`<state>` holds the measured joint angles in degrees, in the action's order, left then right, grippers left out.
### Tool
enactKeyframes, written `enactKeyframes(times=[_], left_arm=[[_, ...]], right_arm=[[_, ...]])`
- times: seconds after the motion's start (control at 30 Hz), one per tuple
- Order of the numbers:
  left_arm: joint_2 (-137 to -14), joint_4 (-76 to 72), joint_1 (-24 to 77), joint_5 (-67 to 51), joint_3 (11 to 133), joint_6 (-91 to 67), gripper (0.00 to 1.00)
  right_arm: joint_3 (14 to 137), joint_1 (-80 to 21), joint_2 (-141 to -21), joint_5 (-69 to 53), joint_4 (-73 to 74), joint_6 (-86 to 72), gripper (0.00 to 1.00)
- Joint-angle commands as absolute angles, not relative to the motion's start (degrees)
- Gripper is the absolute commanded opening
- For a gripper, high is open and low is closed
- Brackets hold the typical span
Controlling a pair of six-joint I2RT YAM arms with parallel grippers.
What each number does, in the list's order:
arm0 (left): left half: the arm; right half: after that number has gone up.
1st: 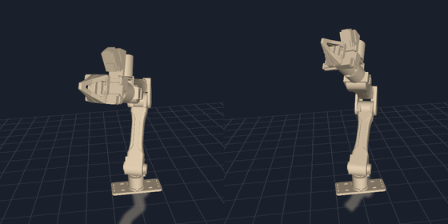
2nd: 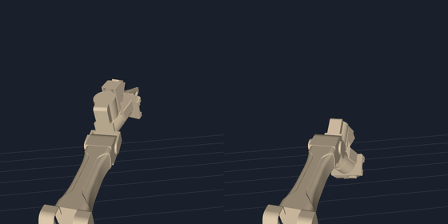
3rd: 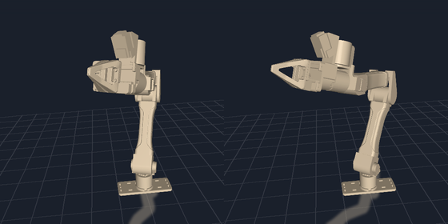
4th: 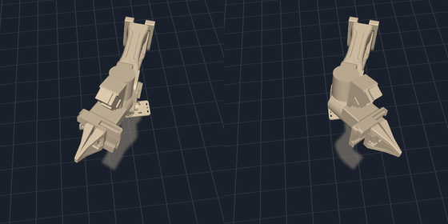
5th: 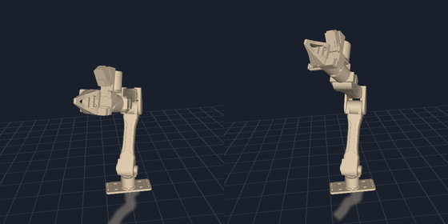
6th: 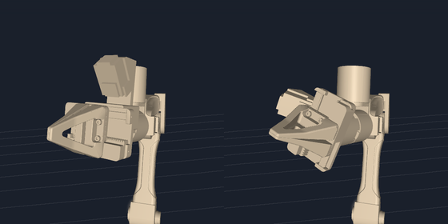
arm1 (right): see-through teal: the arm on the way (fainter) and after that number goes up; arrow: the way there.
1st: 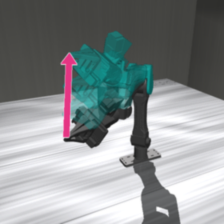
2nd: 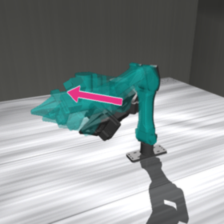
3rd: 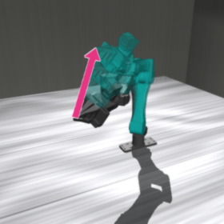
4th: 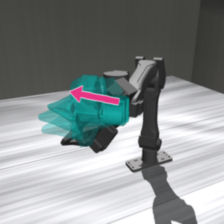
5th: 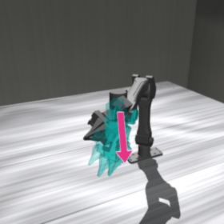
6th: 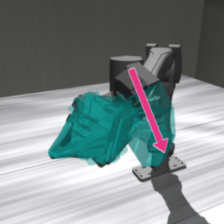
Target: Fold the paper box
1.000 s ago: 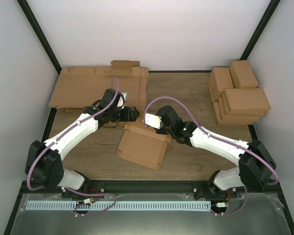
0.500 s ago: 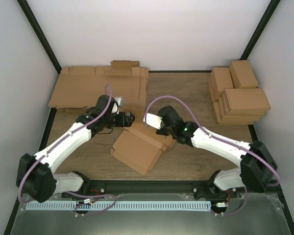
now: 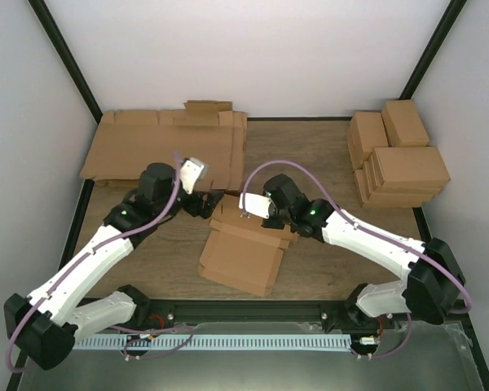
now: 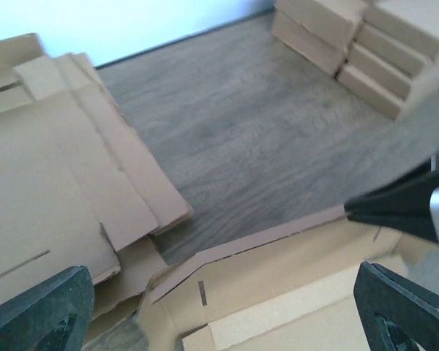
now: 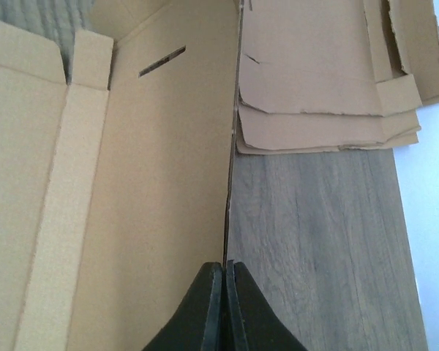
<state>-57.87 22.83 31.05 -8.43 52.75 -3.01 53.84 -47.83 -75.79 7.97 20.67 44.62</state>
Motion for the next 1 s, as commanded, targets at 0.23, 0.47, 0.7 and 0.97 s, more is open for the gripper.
enactKeyframes(times=[0.23,0.47,0.7,0.97], left_arm=[[-63.81,23.46,38.65,-10.7,52.01,25.13,0.96],[-64.1,22.08,39.97,-12.19,48.56,38.28,0.77],[-66.73,21.63,40.2,-10.11,47.9,41.75,0.71],[-69.72,20.52,40.25,-10.69,48.75,42.76,0.64]], right_arm=[[58.07,-48.32,-73.06,1.81,31.1,46.92,0.01],[57.09,-48.32,-72.6,0.3,29.84,47.53,0.01],[56.11,-48.34,-72.0,-0.66,28.73,47.64,0.01],[55.55,-48.32,-71.47,-2.45,28.17,48.42,0.01]])
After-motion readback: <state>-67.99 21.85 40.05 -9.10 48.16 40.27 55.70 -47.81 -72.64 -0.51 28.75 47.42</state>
